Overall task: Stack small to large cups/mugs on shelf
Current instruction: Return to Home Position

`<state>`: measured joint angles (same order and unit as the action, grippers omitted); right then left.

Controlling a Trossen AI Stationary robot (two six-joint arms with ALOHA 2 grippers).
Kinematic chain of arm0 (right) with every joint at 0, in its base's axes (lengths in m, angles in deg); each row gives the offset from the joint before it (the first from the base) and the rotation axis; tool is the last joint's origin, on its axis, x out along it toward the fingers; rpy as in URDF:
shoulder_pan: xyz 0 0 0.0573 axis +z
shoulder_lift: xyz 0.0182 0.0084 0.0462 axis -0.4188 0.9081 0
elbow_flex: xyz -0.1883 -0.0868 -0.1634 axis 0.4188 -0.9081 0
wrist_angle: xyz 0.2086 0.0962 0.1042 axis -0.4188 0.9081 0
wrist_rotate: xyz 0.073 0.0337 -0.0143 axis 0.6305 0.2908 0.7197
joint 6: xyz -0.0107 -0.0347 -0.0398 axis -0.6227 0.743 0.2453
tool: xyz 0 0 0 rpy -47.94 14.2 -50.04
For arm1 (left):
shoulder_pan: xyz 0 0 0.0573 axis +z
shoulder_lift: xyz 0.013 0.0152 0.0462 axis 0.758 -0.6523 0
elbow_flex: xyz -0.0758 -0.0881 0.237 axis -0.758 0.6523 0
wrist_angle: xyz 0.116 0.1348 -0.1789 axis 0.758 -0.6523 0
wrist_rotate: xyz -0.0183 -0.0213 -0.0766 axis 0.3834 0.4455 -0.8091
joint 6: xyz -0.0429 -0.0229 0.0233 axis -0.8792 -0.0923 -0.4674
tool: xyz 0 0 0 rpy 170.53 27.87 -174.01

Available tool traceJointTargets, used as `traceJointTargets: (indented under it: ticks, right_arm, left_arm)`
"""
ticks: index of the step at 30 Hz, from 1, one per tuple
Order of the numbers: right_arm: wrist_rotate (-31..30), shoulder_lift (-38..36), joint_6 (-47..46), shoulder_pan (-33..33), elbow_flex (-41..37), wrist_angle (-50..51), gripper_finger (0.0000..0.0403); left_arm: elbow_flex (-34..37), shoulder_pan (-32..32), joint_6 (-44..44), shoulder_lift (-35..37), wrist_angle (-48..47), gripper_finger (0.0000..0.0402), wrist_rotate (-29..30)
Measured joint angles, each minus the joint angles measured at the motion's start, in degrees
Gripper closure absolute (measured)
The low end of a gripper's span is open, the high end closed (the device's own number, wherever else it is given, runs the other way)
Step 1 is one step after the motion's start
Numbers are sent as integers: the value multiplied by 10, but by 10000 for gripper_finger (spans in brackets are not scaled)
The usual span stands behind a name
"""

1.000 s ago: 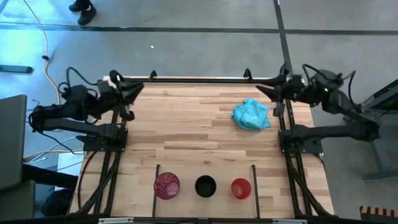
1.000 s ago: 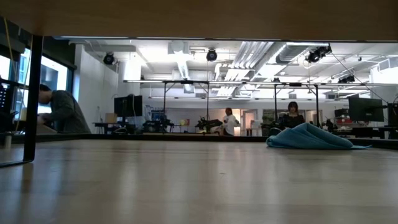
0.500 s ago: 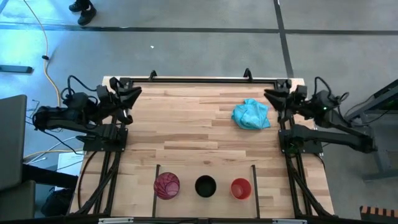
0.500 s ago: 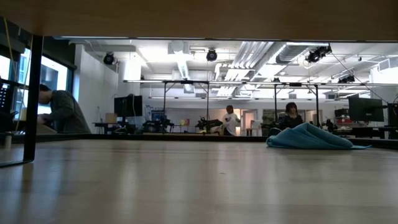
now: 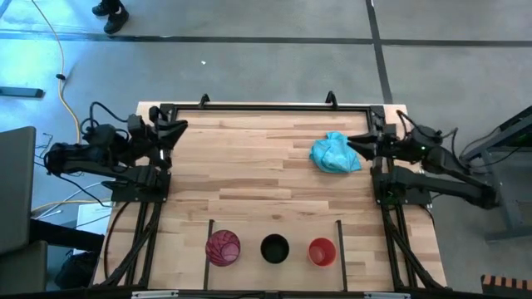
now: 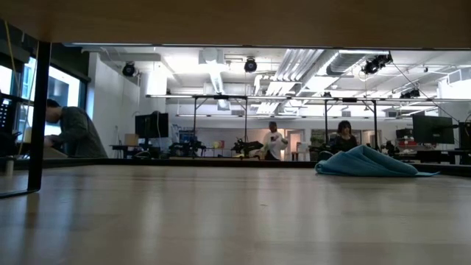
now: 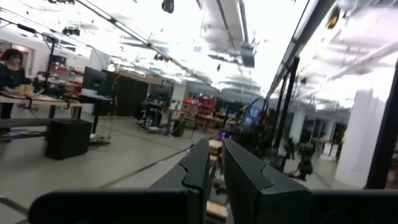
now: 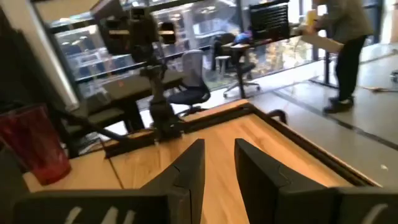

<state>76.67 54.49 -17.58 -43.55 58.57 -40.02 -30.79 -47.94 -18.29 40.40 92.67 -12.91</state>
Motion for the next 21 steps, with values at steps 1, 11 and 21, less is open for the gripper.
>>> traceJointTargets:
  ticks: [1, 11, 21]
  right_arm:
    - [0, -17, -1, -7, 3, 15, 325]
    - [66, -90, -48, -31, -6, -30, 325]
    - [125, -31, -123, 19, -93, -196, 325]
  left_arm:
    - [0, 0, -5, 5, 0, 366, -3]
    - [0, 1, -11, 11, 0, 366, 0]
    - [0, 1, -37, -12, 8, 366, 2]
